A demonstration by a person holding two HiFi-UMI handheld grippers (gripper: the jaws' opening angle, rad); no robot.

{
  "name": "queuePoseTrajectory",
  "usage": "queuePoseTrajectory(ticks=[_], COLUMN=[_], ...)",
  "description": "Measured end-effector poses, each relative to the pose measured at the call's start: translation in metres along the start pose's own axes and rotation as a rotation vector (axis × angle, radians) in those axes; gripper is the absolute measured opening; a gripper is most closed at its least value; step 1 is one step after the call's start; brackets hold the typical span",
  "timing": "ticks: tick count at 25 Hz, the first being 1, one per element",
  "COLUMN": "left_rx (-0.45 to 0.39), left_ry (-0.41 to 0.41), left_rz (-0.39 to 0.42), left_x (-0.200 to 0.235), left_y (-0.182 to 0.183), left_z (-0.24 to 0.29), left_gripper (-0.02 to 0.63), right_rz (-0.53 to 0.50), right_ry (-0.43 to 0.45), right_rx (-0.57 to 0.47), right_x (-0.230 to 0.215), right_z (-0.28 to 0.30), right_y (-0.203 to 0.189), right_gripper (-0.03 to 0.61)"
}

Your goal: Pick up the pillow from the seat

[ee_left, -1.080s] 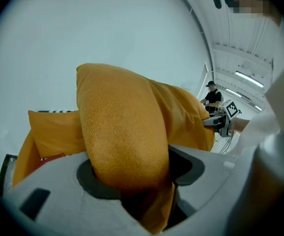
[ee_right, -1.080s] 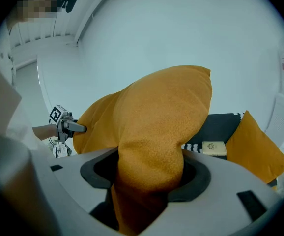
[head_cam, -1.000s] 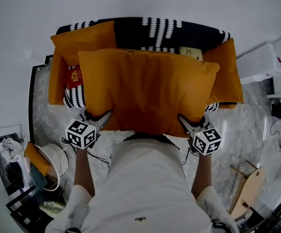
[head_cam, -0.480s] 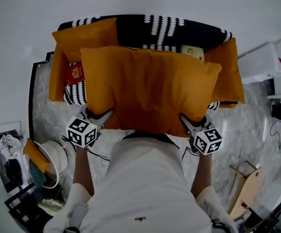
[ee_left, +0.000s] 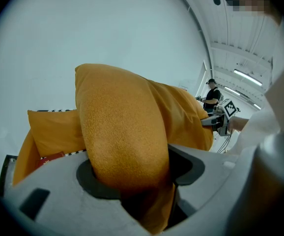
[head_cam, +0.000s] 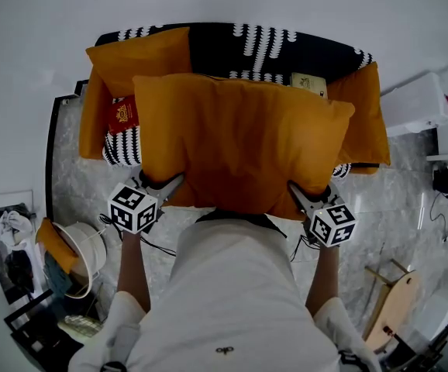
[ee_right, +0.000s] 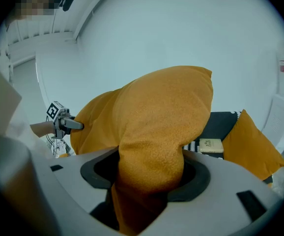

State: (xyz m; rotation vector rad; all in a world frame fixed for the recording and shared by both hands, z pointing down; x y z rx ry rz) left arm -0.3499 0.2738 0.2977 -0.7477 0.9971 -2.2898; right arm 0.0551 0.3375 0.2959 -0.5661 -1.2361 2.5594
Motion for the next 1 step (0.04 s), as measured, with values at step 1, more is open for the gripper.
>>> queuePoseTrajectory(ticks=[1], left_rx=[0.001], left_ry=[-0.001], left_rz=[-0.001], left_x=[-0.0005], left_y=[-0.0009], left_z=[-0.0002], left_gripper=[0.275], right_rz=[0.000], right_ry=[0.000], right_rx=[0.002], right_x=[0.0004], right_z=[-0.0006], right_y=[-0.0008], right_gripper=[0.264])
Point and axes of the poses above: the fingertips, and each gripper's own axes: z forward along the fingers, x to its left, y out of its top, the point moved 8 cm from there along -z, backward along the fingers
